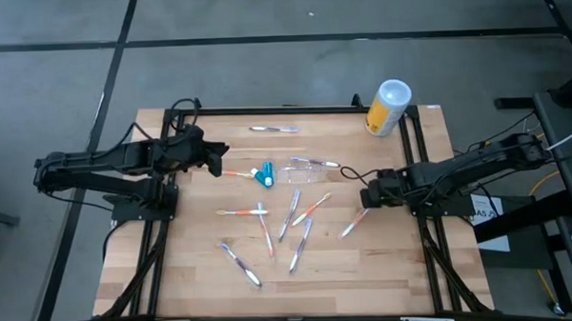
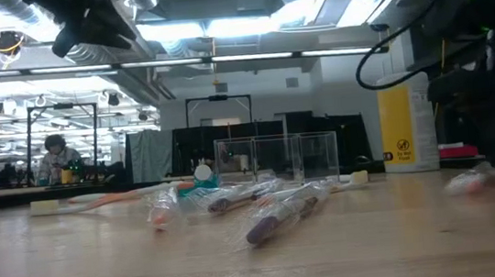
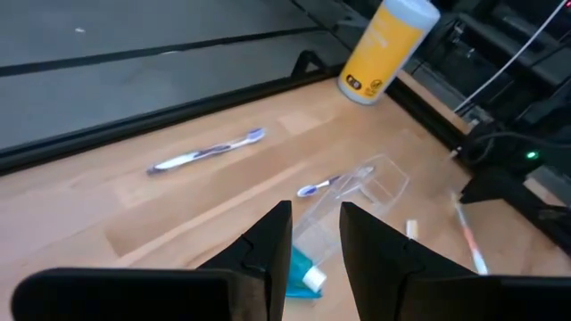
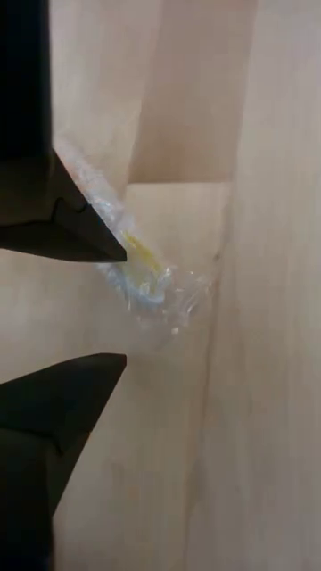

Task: Pick & Place toothbrushing station
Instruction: Put the orange toothbrush into the right section of the transparent organizer

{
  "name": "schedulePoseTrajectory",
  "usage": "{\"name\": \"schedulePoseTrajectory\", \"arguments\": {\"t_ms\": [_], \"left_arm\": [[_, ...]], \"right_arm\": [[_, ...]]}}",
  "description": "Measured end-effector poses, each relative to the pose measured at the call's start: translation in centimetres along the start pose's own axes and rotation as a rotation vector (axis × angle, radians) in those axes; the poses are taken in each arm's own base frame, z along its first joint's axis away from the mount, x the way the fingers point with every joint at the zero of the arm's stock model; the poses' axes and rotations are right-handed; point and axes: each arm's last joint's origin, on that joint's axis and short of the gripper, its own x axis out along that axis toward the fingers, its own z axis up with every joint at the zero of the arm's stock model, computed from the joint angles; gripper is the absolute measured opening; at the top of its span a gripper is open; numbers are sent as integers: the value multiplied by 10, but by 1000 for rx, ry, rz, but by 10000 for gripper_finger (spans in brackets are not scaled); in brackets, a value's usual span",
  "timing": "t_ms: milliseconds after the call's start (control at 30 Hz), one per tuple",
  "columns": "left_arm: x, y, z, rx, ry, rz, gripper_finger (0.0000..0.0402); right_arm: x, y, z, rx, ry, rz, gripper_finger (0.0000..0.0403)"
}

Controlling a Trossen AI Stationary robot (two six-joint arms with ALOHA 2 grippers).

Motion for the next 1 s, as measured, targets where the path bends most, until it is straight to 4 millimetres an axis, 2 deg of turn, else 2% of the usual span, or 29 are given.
{"name": "schedulePoseTrajectory", "arguments": {"t_ms": [467, 733, 1000], "left_arm": [[0, 0, 0, -4, -5, -4, 91], [0, 0, 0, -6, -5, -4, 89], [0, -1, 0, -12, 11, -22, 88]], "right_arm": [[3, 16, 22, 137, -185, 134, 181], [17, 32, 34, 136, -200, 197, 181], [26, 36, 33, 74, -162, 174, 181]]}}
